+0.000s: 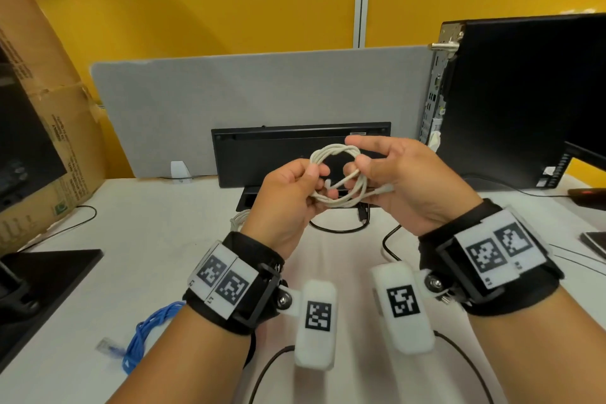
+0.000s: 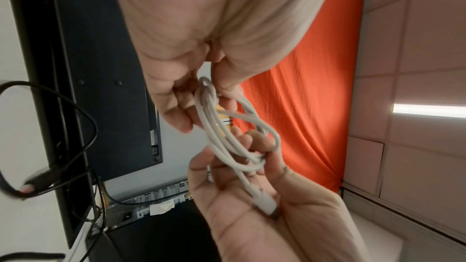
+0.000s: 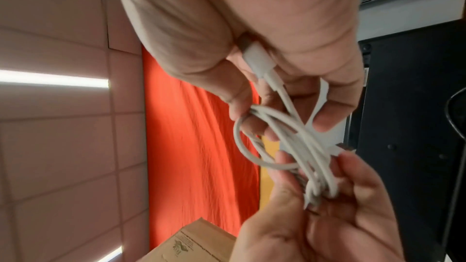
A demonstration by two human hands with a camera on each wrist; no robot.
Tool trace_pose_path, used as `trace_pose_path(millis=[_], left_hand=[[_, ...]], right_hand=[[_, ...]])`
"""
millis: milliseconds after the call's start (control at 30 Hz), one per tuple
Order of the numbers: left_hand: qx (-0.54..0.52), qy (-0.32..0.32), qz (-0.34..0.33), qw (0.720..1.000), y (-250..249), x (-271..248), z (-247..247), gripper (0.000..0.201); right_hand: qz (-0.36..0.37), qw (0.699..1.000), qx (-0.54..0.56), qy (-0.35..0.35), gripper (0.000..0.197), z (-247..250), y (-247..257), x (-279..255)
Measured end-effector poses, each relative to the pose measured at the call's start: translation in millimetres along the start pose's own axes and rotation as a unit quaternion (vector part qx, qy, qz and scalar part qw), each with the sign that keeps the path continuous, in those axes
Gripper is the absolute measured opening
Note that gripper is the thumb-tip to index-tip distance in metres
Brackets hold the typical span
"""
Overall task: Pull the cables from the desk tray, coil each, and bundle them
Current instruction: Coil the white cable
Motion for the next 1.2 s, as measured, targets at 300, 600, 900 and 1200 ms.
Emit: trace_pose_path(millis=[300, 600, 900, 1200], left_hand=[[0.037, -0.018, 0.005, 0.999, 4, -1, 2, 0.020], [0.000, -0.095, -0.026, 0.995, -2, -2, 11, 0.016], [0.019, -0.123, -0.066, 0.990, 0, -1, 16, 0.014], [0.109, -0.153, -0.066, 0.980, -3, 1, 30, 0.012]], right_hand=[[-0.013, 0.994, -0.112, -0.009, 0.052, 1, -3, 3], [0.113, 0.842, -0.504, -0.157, 0.046, 9, 10, 0], [0.146, 0.779, -0.562, -0.235, 0.012, 12, 12, 0], [0.045, 0.928, -0.344, -0.138, 0.021, 22, -2, 7]])
Point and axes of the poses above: each hand's wrist, its own x-axis towards the middle knuckle, its own z-axis out of the back of the hand, y = z × x, the point moved 5 cm from there along x, towards the middle knuckle, and after that the axes turned 9 degrees about y, right-handed, at the moved point
